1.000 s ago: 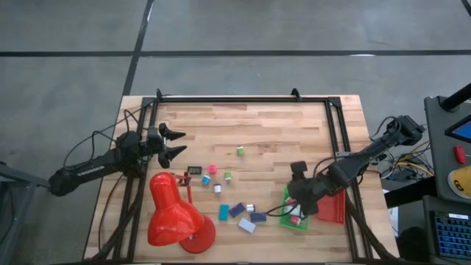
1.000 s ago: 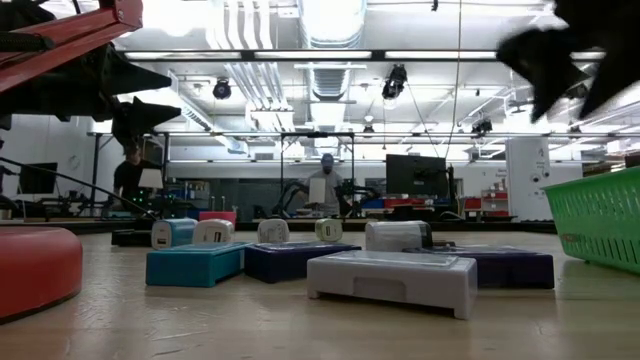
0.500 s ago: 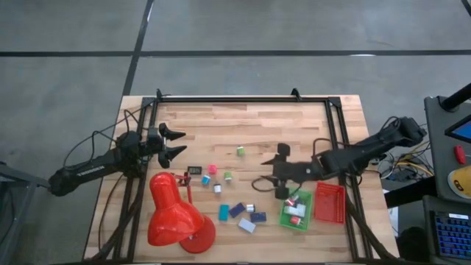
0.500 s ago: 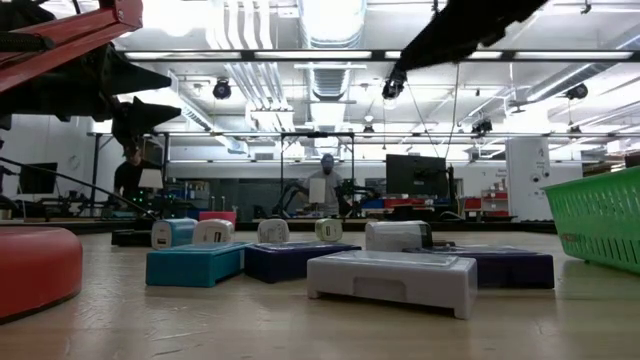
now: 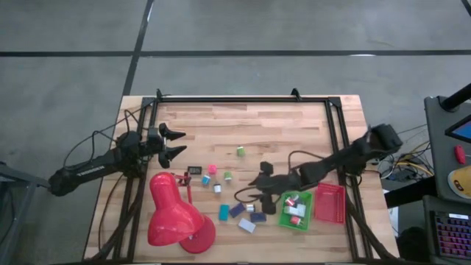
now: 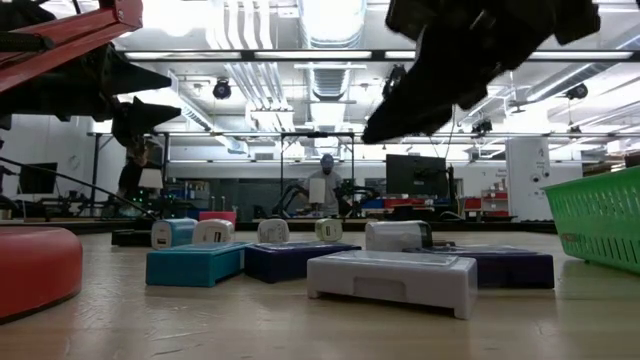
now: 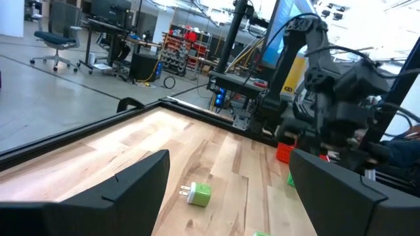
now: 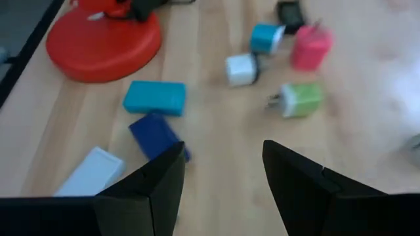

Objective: Pick & Place Office items
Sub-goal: Put the white charger adapter into the green basket

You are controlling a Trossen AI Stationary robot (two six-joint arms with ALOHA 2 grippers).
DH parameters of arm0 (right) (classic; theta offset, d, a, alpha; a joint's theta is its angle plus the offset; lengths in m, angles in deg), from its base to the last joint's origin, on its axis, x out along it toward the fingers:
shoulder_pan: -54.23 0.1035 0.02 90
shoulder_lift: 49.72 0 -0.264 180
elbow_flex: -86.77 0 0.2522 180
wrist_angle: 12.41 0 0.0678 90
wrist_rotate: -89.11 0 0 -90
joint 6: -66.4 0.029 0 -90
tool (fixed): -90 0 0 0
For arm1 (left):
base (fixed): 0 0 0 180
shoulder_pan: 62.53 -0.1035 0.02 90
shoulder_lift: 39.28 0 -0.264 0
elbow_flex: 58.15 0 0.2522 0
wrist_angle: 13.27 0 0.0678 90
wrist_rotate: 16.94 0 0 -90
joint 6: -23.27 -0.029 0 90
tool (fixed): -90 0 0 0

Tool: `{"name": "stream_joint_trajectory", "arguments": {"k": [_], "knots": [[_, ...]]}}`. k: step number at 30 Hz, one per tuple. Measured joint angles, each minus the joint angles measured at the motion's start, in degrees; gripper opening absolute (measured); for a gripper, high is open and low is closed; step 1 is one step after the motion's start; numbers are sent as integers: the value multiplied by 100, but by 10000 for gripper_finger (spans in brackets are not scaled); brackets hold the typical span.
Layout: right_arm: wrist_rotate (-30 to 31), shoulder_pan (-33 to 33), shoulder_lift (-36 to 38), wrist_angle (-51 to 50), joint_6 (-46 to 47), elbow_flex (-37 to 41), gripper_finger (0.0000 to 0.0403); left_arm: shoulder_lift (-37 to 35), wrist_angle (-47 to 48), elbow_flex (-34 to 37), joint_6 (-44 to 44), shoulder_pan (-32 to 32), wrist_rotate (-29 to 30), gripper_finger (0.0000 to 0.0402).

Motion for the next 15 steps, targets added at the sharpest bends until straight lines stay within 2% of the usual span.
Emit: {"name": "stream_joint_trajectory", "arguments": {"k": [3,8,15], "knots": [[-251,43,-410,66,167,-191,203,8,-8,0,-1,-1,1,320],[-286,165,-943,48,179,-467,203,36,20,1,-1,-1,-1,320],[-285,413,-1186,6,179,-761,203,43,4,-1,1,1,0,320]]}}
